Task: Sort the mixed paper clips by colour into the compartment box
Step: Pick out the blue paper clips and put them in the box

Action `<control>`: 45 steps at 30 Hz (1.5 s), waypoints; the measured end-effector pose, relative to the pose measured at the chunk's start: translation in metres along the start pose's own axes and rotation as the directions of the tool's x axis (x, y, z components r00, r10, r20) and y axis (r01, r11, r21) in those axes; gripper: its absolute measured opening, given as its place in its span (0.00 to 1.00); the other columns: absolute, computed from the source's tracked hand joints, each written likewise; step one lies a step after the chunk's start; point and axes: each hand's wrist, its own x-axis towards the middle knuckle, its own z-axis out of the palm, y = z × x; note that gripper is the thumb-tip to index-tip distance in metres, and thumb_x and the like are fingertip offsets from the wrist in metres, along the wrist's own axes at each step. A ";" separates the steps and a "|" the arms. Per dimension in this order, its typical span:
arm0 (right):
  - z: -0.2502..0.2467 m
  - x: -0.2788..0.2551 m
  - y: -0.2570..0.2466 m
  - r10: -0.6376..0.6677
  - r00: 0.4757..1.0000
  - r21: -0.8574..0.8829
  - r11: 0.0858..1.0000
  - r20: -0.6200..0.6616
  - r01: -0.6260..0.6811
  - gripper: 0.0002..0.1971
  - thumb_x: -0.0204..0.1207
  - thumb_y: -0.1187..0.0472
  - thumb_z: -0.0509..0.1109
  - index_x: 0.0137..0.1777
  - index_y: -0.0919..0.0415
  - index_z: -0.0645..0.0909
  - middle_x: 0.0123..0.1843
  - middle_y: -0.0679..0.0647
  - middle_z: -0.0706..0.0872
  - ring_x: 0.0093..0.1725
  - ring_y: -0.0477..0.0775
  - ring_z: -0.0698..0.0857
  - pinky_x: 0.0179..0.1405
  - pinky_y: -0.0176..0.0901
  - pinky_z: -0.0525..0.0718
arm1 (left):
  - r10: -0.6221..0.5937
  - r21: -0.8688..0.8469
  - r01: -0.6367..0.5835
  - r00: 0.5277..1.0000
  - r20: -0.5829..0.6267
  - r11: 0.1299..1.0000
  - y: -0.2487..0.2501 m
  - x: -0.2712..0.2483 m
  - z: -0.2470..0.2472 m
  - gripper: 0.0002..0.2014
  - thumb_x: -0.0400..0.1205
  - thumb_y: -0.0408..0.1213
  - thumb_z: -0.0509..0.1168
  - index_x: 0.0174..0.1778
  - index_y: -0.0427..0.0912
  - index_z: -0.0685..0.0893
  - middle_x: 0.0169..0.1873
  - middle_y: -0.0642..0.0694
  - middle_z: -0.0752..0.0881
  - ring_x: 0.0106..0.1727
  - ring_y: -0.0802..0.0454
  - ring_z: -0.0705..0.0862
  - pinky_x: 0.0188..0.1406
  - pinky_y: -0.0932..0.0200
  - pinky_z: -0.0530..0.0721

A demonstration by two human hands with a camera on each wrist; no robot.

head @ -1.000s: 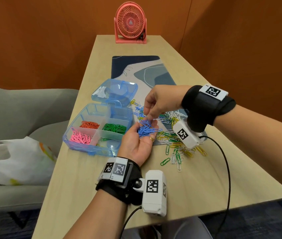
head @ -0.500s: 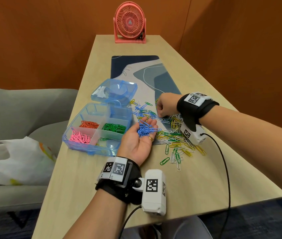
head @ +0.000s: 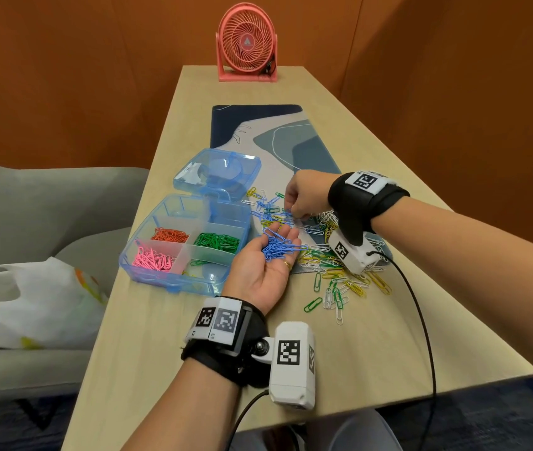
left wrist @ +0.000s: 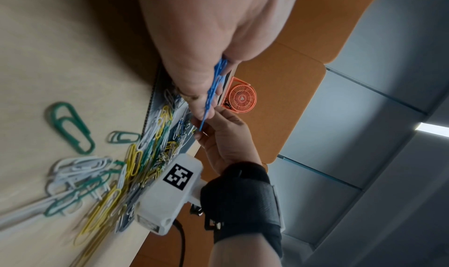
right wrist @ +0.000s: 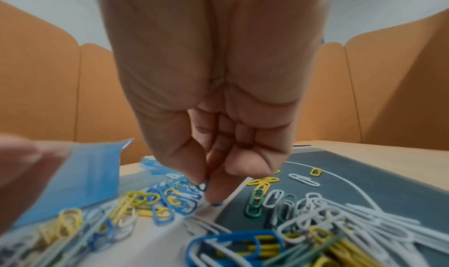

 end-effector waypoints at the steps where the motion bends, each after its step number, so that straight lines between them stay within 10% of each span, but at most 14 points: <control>1: 0.001 0.002 -0.002 -0.002 1.000 -0.026 1.000 0.001 0.002 0.07 0.70 0.67 0.70 0.46 0.63 0.89 0.41 0.56 0.91 0.37 0.50 0.85 0.46 0.44 0.87 | -0.001 0.000 0.001 1.000 -0.002 1.000 0.000 0.000 0.000 0.16 0.89 0.33 0.46 0.50 0.32 0.78 0.60 0.34 0.79 0.73 0.40 0.73 0.65 0.47 0.73; 7: 0.007 0.006 -0.006 0.000 0.999 -0.108 0.994 0.039 0.004 0.06 0.69 0.61 0.77 0.44 0.61 0.88 0.42 0.55 0.90 0.39 0.51 0.84 0.38 0.40 0.83 | -0.008 -0.014 0.008 1.000 -0.004 1.000 0.001 -0.001 0.000 0.16 0.89 0.33 0.45 0.50 0.32 0.78 0.69 0.34 0.77 0.73 0.39 0.73 0.65 0.47 0.73; 13: 0.010 0.008 -0.006 0.017 0.999 -0.121 0.993 0.034 -0.013 0.04 0.69 0.62 0.75 0.41 0.63 0.87 0.38 0.56 0.90 0.36 0.52 0.85 0.40 0.42 0.85 | -0.014 -0.014 0.014 1.000 -0.007 1.000 0.001 0.001 -0.002 0.16 0.89 0.33 0.46 0.50 0.31 0.78 0.49 0.35 0.82 0.72 0.40 0.74 0.63 0.46 0.73; 25: -0.023 -0.016 0.002 -0.052 0.998 0.080 0.995 0.023 0.050 0.07 0.71 0.63 0.73 0.33 0.55 0.82 0.30 0.50 0.86 0.30 0.47 0.82 0.29 0.35 0.79 | -0.013 0.000 0.013 1.000 0.001 1.000 0.000 0.002 -0.002 0.16 0.89 0.33 0.46 0.49 0.32 0.78 0.60 0.35 0.78 0.73 0.40 0.73 0.65 0.48 0.72; 31: -0.029 -0.036 -0.021 -0.175 0.973 0.163 0.975 0.149 0.151 0.05 0.72 0.60 0.77 0.44 0.61 0.87 0.31 0.50 0.87 0.27 0.41 0.83 0.30 0.32 0.82 | 0.002 -0.021 -0.002 1.000 0.020 1.000 0.001 0.000 -0.002 0.18 0.89 0.38 0.47 0.53 0.30 0.79 0.50 0.34 0.82 0.55 0.39 0.80 0.69 0.48 0.71; 36: -0.020 -0.012 -0.011 -0.057 0.998 -0.083 0.995 0.012 0.058 0.06 0.75 0.63 0.70 0.45 0.63 0.88 0.33 0.53 0.88 0.28 0.48 0.82 0.39 0.40 0.85 | -0.022 -0.025 0.022 1.000 0.008 0.999 0.001 -0.002 0.000 0.18 0.89 0.38 0.46 0.48 0.30 0.78 0.58 0.35 0.79 0.72 0.40 0.73 0.66 0.46 0.71; 45: 0.005 0.016 -0.006 -0.072 0.995 -0.189 0.979 0.065 0.083 0.02 0.72 0.65 0.72 0.42 0.58 0.85 0.40 0.54 0.89 0.37 0.51 0.83 0.31 0.34 0.77 | -0.023 -0.018 0.023 1.000 -0.008 1.000 0.001 0.003 -0.002 0.18 0.89 0.38 0.47 0.50 0.31 0.78 0.49 0.35 0.81 0.73 0.40 0.73 0.68 0.47 0.71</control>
